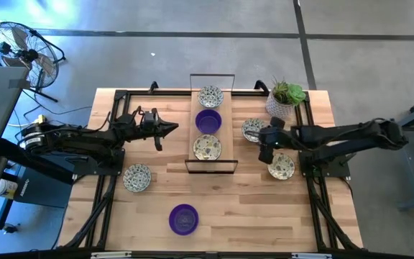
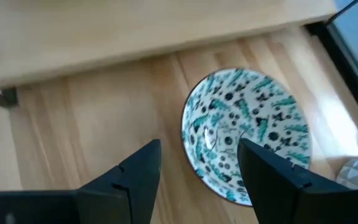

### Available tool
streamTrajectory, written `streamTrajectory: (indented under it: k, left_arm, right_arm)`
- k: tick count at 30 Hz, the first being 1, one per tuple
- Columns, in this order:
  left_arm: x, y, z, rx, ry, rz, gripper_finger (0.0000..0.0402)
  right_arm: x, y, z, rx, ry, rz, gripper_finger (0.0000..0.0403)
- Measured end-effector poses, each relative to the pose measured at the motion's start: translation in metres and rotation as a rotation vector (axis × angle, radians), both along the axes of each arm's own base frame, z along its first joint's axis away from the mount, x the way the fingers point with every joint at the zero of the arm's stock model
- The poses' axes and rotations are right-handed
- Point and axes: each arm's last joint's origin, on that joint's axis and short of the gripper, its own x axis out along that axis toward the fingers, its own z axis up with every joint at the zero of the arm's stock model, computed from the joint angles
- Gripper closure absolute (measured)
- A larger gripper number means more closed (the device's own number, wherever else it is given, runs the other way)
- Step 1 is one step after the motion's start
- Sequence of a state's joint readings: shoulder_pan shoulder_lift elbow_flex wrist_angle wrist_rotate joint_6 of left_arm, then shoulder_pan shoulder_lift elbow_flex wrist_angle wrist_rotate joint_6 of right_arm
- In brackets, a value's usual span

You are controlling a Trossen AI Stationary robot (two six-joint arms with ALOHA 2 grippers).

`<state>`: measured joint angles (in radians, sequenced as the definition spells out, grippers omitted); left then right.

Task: Pick & Place Mini bowls
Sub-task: Stack the right blue patterned bowl on top of the blue patterned bowl on the shelf

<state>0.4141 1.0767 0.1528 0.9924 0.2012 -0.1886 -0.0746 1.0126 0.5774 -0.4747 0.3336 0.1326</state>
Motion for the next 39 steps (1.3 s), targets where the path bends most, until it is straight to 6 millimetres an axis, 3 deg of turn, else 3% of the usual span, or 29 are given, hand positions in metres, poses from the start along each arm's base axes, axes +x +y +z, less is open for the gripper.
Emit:
streamTrajectory:
  k: [15, 25, 32, 39]
  left_arm:
    - [0.000, 0.000, 0.000, 0.001, 0.001, -0.015, 0.0402]
    - [0.000, 0.000, -0.002, 0.002, 0.023, -0.017, 0.0402]
    - [0.000, 0.000, -0.002, 0.003, 0.023, -0.016, 0.0402]
    - [0.000, 0.000, -0.002, 0.004, 0.023, -0.016, 0.0402]
  right_arm:
    - [0.016, -0.015, -0.041, -0.070, 0.300, 0.052, 0.0221]
    - [0.026, -0.031, -0.058, -0.081, 0.349, 0.071, 0.0306]
    - [0.025, -0.032, -0.047, -0.088, 0.277, 0.080, 0.0387]
    - [0.020, -0.031, -0.010, -0.066, 0.104, 0.076, 0.0382]
